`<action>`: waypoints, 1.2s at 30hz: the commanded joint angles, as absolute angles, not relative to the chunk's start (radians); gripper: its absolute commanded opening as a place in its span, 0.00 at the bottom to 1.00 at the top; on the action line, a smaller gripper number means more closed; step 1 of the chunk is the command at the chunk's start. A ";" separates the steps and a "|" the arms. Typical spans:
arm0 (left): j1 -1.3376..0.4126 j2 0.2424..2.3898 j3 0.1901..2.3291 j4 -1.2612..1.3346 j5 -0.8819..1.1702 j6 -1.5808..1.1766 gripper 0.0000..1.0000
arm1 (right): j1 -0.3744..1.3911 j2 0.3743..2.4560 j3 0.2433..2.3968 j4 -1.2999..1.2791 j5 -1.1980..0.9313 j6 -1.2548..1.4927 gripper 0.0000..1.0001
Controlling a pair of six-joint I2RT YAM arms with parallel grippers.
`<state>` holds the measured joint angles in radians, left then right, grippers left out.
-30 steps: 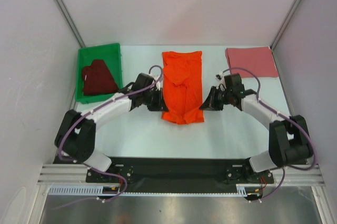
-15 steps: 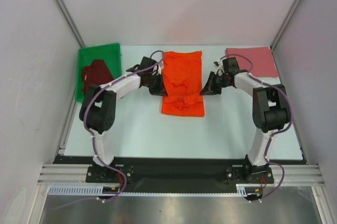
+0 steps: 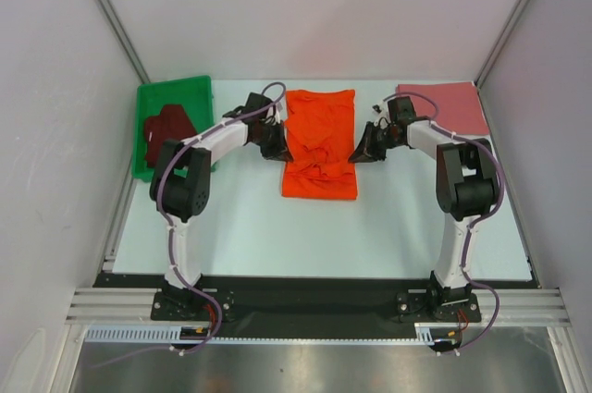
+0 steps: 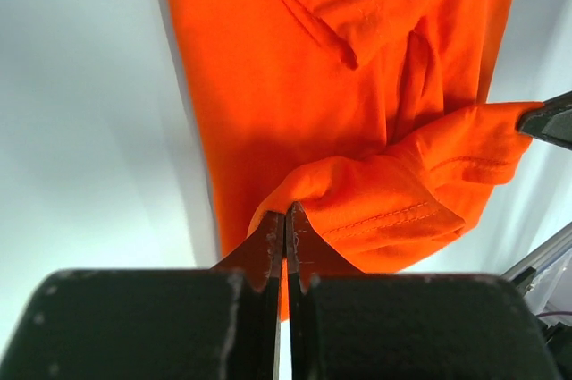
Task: Fold and stack the t-shirts
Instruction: Fold the tshirt
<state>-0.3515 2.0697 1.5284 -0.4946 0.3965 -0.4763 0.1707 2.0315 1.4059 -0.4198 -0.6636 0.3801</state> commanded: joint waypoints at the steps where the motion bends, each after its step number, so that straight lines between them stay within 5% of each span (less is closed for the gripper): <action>1: -0.341 2.101 1.598 -0.509 0.422 -0.448 0.00 | 0.161 2.046 1.453 -0.426 -0.673 0.371 0.00; 3: -0.339 2.114 1.608 -0.529 0.417 -0.449 0.02 | 0.152 2.049 1.451 -0.417 -0.683 0.373 0.04; 5: -0.336 2.106 1.617 -0.551 0.381 -0.446 0.05 | 0.147 2.060 1.462 -0.411 -0.705 0.374 0.23; 8: -0.330 2.043 1.615 -0.578 0.273 -0.436 0.33 | 0.143 2.049 1.509 -0.478 -0.664 0.359 0.45; 13: -0.333 1.853 1.508 -0.601 0.149 -0.431 0.54 | 0.153 1.962 1.554 -0.649 -0.566 0.302 0.60; 15: -0.334 1.754 1.453 -0.577 0.159 -0.430 0.52 | 0.175 1.902 1.539 -0.709 -0.500 0.279 0.60; 20: -0.379 1.675 1.306 -0.511 0.322 -0.437 0.25 | 0.287 1.856 1.468 -0.744 -0.425 0.267 0.48; 23: -0.425 1.700 1.284 -0.493 0.344 -0.446 0.17 | 0.337 1.847 1.419 -0.700 -0.341 0.296 0.22; 36: -0.474 1.893 1.361 -0.459 0.319 -0.482 0.20 | 0.466 1.901 1.351 -0.585 -0.080 0.373 0.31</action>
<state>-0.4747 1.8706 1.2968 -0.4744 0.3248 -0.4713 0.4652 1.8881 1.3479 -0.6304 -0.1688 0.3515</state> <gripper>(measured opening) 0.198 0.294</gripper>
